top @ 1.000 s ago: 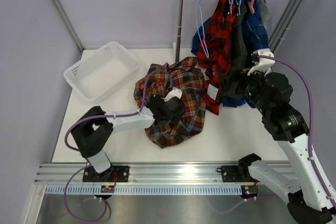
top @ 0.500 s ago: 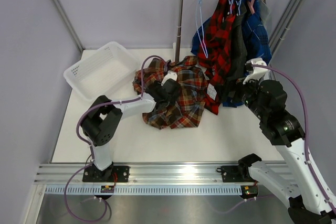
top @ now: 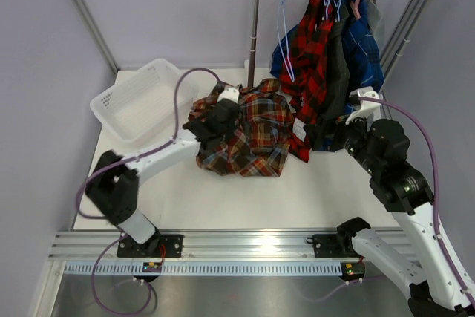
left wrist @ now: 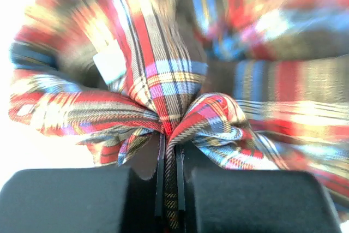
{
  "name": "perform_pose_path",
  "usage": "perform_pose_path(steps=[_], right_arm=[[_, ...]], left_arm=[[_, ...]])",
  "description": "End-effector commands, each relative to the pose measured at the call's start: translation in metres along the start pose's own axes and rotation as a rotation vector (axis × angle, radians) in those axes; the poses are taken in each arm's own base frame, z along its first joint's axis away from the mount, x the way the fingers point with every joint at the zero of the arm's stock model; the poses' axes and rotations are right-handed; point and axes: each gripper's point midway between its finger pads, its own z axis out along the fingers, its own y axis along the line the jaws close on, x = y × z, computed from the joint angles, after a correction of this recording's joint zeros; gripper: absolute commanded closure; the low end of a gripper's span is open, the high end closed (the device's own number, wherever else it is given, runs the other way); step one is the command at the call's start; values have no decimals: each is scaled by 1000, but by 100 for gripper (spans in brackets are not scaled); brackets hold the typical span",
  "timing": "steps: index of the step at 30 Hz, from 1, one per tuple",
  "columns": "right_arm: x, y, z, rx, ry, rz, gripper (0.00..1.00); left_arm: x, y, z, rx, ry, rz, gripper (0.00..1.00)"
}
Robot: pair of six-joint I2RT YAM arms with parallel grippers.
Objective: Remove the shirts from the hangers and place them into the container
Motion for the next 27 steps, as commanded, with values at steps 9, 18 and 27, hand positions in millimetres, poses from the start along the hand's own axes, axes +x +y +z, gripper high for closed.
perform_pose_path(steps=[9,18,27], right_arm=[[-7,10,2,-56,-38,1,0],[-3,12,6,-72,-27,1,1],[7,16,17,-99,6,10,0]], left_arm=[[-279,139,-265,-275,-755,-110,100],[-351,264,-314,-618,-894,-148,100],[-326,306,-227,-597,-787,-200,100]])
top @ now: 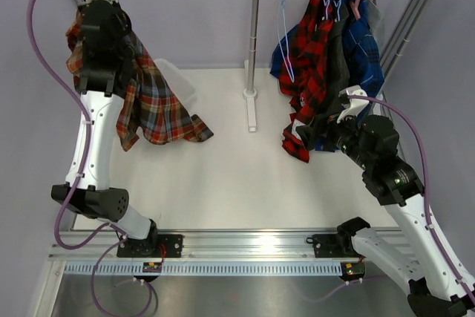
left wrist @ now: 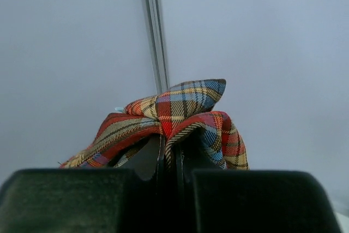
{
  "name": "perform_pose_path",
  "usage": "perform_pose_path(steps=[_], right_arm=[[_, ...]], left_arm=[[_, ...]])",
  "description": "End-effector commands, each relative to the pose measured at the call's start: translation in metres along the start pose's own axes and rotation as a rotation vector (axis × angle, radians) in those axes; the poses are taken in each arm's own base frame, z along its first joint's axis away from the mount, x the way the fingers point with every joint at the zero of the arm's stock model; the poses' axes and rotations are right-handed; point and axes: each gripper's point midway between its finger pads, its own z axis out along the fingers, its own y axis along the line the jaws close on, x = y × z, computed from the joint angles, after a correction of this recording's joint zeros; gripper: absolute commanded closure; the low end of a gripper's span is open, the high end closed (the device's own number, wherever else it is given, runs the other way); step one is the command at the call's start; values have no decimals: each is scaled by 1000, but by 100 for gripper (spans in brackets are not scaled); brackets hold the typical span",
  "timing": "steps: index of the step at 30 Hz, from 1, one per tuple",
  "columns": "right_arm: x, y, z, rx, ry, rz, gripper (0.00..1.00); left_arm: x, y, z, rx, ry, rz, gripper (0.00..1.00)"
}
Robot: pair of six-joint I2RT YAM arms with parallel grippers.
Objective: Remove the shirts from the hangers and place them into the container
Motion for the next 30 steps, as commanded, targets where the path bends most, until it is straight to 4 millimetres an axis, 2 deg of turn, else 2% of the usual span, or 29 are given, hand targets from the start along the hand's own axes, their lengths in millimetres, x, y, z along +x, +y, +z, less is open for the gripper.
perform_pose_path(steps=[1,3,4,6,7,11,12,14,16,17,18,19,21,22,24,25,28,29,30], right_arm=[[-6,5,2,-32,-29,4,0],[-6,5,2,-32,-29,3,0],[-5,6,2,-33,-29,3,0],[-6,7,0,-38,-36,5,0],[-5,7,1,-41,-35,7,0],[-5,8,1,-48,-34,5,0],[-4,8,1,-51,-32,5,1],[-4,9,2,-52,-34,6,0],[-4,9,1,-52,-34,6,1],[-5,9,0,-51,-39,6,1],[-5,8,0,-50,-41,4,1],[-4,8,0,-48,-38,6,1],[-4,8,0,-47,-42,6,1],[-5,8,1,-49,-43,7,0],[-3,8,2,-49,-37,8,0],[-3,9,1,-52,-37,7,1],[-4,9,0,-56,-40,7,1],[-5,9,-2,-56,-46,6,0],[-6,10,-3,-58,-50,6,0]], left_arm=[[20,-17,9,73,-13,-50,100],[55,-20,16,68,30,-45,100],[97,-28,20,82,83,-26,100],[141,-32,24,82,147,-48,100],[184,-32,28,74,216,-62,100],[272,-27,34,37,389,-60,100],[300,-28,38,27,446,-48,100],[328,-34,38,42,514,-42,97],[358,-42,35,63,591,-27,89],[365,-44,35,64,611,-30,85],[371,-47,35,68,627,-31,76],[387,-48,30,67,673,-19,71],[399,-50,27,68,711,-22,57],[406,-51,24,73,732,-18,42],[415,-52,20,71,761,-14,27],[414,-51,19,68,771,-11,14],[380,-48,22,67,720,-48,1],[347,-44,22,65,662,-89,1],[329,-42,22,65,630,-112,1]])
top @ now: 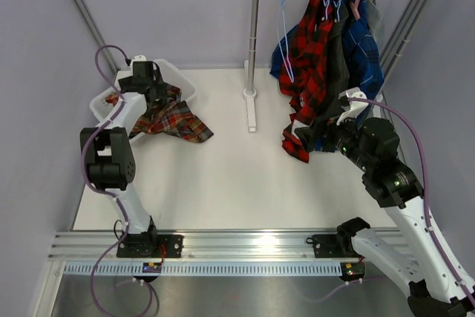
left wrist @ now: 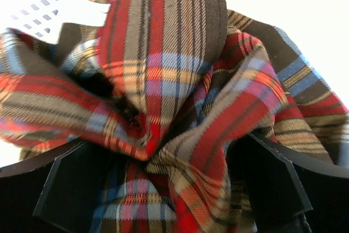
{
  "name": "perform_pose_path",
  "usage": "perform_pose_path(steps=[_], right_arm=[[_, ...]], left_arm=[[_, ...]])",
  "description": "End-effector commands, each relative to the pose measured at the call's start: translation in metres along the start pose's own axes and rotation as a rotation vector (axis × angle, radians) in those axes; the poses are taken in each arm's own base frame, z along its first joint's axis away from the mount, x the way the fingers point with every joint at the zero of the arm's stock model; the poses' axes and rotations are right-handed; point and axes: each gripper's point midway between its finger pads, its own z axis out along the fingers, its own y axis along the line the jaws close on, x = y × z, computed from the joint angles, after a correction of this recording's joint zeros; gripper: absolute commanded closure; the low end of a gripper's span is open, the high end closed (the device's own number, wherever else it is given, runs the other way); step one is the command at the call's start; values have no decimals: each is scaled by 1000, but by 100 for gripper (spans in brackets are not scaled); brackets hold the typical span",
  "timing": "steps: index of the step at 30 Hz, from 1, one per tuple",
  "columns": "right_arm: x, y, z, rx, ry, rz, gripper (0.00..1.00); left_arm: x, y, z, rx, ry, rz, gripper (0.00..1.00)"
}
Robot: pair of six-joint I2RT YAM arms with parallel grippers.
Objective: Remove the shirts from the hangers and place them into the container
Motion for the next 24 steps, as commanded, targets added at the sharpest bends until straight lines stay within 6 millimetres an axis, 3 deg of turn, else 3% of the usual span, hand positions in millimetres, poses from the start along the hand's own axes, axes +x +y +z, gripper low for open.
perform_pose_path(steps=[1,2,4,5,7,11,12,14,15,18,20,24], right_arm=[[-12,7,-5,-32,-55,2,0],[-13,7,-5,-34,-59,3,1],[-14,8,-6,-39,-61,1,0],[-13,8,-7,-40,-62,4,1],[-14,10,-7,-47,-67,2,1],[-15,12,-8,-59,-73,4,1],[-14,13,-8,-62,-71,4,0],[-16,13,-10,-64,-80,3,1],[-16,13,-10,-64,-82,4,1],[-17,14,-11,-68,-86,3,1],[-16,16,-11,-77,-82,4,1],[-16,15,-13,-76,-85,4,1]], left_arm=[[-89,3,-71,68,-211,-139,1],[-111,11,-102,82,-275,-186,1],[-126,22,-132,80,-330,-234,1],[-132,24,-159,104,-374,-279,1],[-129,26,-178,96,-402,-317,1],[-100,13,-205,95,-411,-343,1],[-76,1,-202,108,-376,-327,1],[-51,-17,-209,149,-347,-362,1],[-22,-21,-197,132,-300,-350,1],[24,-43,-177,142,-241,-392,1],[48,-65,-164,150,-201,-362,1],[76,-88,-143,122,-156,-348,1]])
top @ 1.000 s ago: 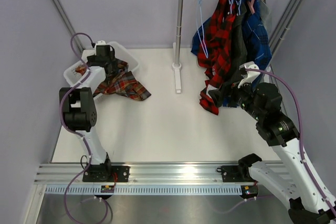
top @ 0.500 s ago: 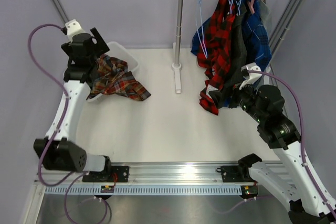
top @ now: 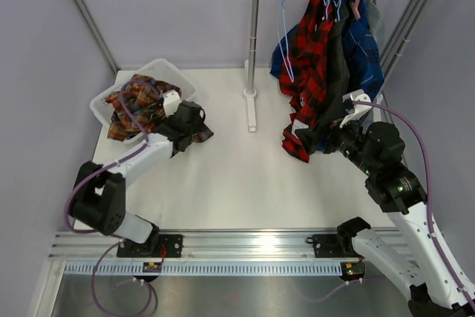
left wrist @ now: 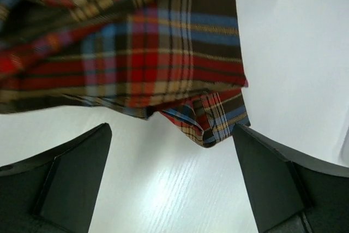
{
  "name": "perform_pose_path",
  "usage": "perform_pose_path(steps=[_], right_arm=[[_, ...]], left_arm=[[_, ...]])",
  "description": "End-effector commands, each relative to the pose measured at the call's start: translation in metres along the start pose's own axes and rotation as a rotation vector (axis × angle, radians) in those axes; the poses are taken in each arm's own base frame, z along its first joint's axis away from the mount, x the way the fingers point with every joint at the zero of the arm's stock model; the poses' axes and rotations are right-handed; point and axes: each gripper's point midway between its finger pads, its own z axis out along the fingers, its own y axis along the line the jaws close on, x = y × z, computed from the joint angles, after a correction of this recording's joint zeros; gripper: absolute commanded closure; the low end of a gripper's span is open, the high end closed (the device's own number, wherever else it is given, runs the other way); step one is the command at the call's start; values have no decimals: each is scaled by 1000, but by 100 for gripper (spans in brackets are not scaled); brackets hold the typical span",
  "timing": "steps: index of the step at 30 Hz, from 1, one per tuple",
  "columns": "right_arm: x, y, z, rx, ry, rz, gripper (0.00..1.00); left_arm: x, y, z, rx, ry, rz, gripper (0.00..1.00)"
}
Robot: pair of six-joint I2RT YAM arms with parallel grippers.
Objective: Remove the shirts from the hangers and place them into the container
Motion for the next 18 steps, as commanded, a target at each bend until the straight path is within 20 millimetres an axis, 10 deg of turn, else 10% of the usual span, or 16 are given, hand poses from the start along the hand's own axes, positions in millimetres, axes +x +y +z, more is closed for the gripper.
perform_pose_path(steps=[1,14,18], right_arm=[[-9,5,-4,-24,-41,-2,0],[-8,5,-4,-25,-41,-1,0],[-9,6,-5,-27,-43,-1,1]], left_arm=[[-19,-24,7,9,-119,-170,1],[27,-12,71,-155,-85,-118,3],[19,-4,70,-177,-106,-107,31]])
